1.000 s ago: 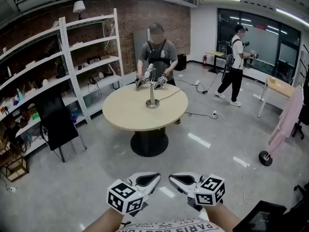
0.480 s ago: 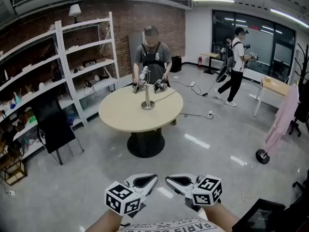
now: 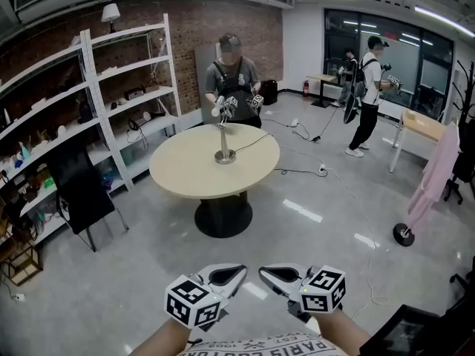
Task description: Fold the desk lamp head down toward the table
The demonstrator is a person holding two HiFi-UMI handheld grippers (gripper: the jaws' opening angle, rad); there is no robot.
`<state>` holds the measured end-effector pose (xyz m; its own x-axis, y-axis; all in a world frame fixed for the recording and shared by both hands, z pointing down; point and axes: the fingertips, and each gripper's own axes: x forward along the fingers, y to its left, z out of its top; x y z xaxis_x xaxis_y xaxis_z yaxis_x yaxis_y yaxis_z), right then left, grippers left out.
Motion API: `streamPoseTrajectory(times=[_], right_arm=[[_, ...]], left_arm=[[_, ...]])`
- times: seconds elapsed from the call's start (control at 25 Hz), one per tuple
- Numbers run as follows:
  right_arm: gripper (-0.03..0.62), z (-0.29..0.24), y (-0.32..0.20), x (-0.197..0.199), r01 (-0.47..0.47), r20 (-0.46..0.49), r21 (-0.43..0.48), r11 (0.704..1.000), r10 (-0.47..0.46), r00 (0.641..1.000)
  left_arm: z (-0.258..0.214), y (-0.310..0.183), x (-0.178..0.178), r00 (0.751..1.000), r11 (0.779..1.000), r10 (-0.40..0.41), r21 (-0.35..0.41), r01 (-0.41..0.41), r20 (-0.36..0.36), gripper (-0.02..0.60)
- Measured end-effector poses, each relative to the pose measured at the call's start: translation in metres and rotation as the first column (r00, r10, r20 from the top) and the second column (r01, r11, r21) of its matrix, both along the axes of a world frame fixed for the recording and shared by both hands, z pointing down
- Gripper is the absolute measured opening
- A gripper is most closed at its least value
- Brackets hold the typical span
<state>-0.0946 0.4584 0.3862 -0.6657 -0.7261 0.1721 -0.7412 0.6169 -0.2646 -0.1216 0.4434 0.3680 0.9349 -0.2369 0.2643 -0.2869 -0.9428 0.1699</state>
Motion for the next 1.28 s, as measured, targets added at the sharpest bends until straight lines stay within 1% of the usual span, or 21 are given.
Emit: streamPoseTrajectory(times=[0.28, 0.48, 0.68, 0.92, 1.08, 1.28], right_arm=[[0.003, -0.002, -0.002, -0.002, -0.011, 0.011, 0.004, 1.000, 0.011, 1.000], [0.003, 0.004, -0.011, 0.005, -0.030, 0.018, 0.000, 1.000, 0.030, 0.999], [0.003, 0.007, -0.032, 0.018, -0.059, 0.015, -0.008, 0.998, 0.059, 0.998], [0.003, 0.023, -0.090, 0.043, -0.094, 0.008, -0.034, 0.995, 0.095, 0.995], [0.003, 0.032, -0.149, 0.060, -0.112, 0.015, -0.056, 0.992, 0.113, 0.993], [0.003, 0.037, -0.232, 0.078, -0.112, 0.022, -0.086, 0.990, 0.115, 0.993]], left_arm=[[0.001, -0.005, -0.006, 1.000, 1.000, -0.007, -0.009, 0.007, 0.003, 0.000], [0.006, -0.015, 0.000, 1.000, 1.000, 0.012, -0.009, -0.012, 0.011, 0.002], [0.010, -0.035, 0.012, 0.999, 0.999, 0.038, -0.019, -0.038, 0.002, 0.002], [0.026, -0.097, 0.035, 0.998, 0.997, 0.068, -0.037, -0.068, 0.002, 0.002], [0.037, -0.157, 0.053, 0.997, 0.995, 0.079, -0.061, -0.078, 0.006, 0.002], [0.047, -0.241, 0.069, 0.997, 0.994, 0.069, -0.090, -0.067, 0.018, 0.000]])
